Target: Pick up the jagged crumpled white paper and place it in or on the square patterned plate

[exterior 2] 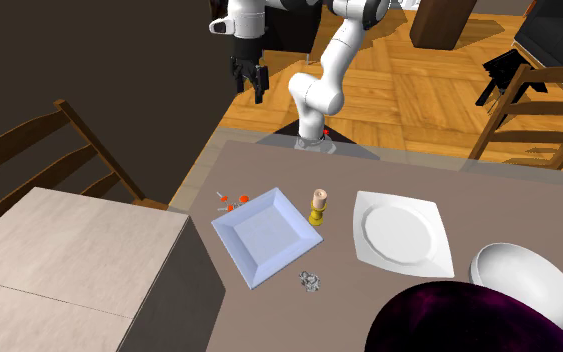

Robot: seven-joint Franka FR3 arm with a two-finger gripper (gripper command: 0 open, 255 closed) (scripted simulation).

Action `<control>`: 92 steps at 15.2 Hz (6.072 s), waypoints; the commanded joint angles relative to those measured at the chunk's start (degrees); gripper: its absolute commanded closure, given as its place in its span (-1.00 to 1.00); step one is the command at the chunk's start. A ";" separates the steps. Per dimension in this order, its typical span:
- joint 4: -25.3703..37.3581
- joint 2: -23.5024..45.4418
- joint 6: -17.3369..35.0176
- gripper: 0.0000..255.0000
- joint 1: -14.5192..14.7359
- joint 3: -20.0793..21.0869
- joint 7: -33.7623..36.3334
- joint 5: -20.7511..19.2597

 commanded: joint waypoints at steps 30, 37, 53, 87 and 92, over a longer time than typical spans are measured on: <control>24.28 47.00 19.18 -1.00 2.35 35.99 52.74 -8.25; 41.80 66.41 15.72 -1.00 11.21 35.70 65.92 -20.82; 47.55 75.78 17.84 -1.00 16.24 33.17 69.95 -25.55; 48.98 68.14 10.07 1.00 11.74 34.90 65.07 -20.93; 36.11 59.31 15.91 1.00 3.51 35.06 58.40 -15.69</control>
